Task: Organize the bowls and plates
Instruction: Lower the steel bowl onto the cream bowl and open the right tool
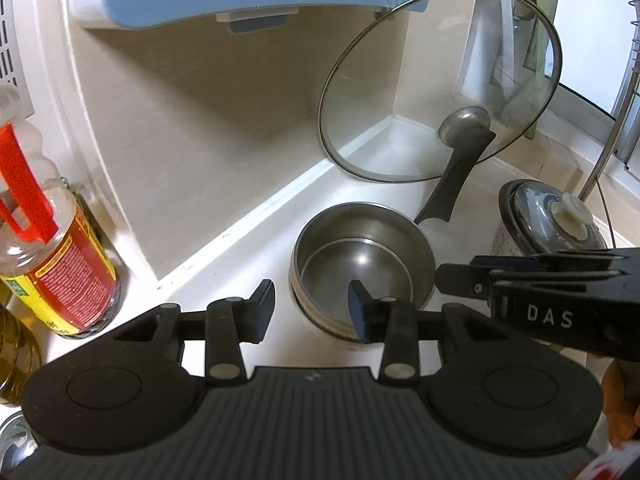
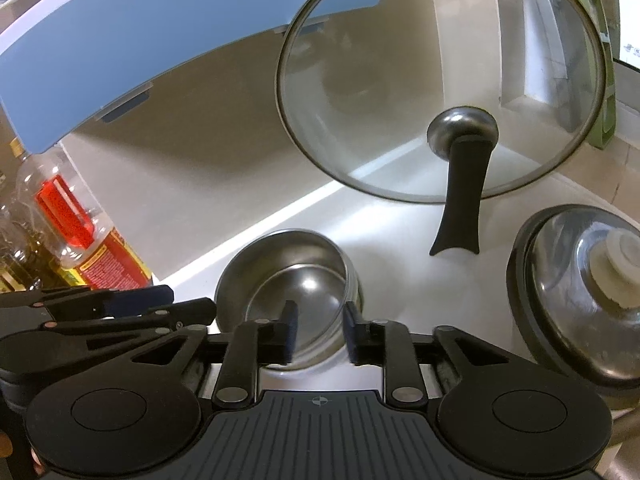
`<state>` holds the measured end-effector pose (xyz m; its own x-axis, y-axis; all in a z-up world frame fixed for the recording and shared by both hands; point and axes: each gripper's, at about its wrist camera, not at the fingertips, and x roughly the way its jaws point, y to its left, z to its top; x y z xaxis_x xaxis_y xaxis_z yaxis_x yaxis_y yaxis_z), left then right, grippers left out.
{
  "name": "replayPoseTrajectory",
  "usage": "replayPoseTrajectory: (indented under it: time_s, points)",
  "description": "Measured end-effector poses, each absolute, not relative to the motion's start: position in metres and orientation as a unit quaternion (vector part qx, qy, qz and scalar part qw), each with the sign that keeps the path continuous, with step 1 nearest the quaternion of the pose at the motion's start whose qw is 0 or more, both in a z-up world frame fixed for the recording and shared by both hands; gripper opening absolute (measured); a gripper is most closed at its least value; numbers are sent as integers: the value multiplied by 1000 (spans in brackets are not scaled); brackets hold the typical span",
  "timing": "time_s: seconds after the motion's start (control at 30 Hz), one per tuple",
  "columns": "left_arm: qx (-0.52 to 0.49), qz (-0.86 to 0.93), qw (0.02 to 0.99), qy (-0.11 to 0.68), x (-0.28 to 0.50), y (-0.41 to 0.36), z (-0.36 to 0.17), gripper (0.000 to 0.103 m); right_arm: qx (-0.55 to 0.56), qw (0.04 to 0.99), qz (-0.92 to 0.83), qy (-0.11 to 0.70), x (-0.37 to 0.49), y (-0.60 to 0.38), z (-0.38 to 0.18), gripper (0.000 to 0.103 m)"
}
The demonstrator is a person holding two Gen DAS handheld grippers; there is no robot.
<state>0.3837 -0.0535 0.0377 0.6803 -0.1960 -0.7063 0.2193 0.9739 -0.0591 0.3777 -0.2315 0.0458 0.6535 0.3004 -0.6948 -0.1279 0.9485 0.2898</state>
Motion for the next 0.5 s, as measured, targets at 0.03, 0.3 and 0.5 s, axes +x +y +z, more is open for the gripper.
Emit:
replayPoseTrajectory:
  time_s: [0.03, 0.3, 0.5]
  points:
    - [15, -113, 916, 384, 381, -52, 38, 38, 109, 903, 119, 399, 374, -231, 46, 38]
    - [14, -115, 915, 386, 358, -46, 45, 50, 115, 898, 126, 405, 349, -229, 45, 50]
    - [13, -112, 914, 389, 336, -40, 47, 62, 116, 894, 127, 413, 333, -227, 45, 56]
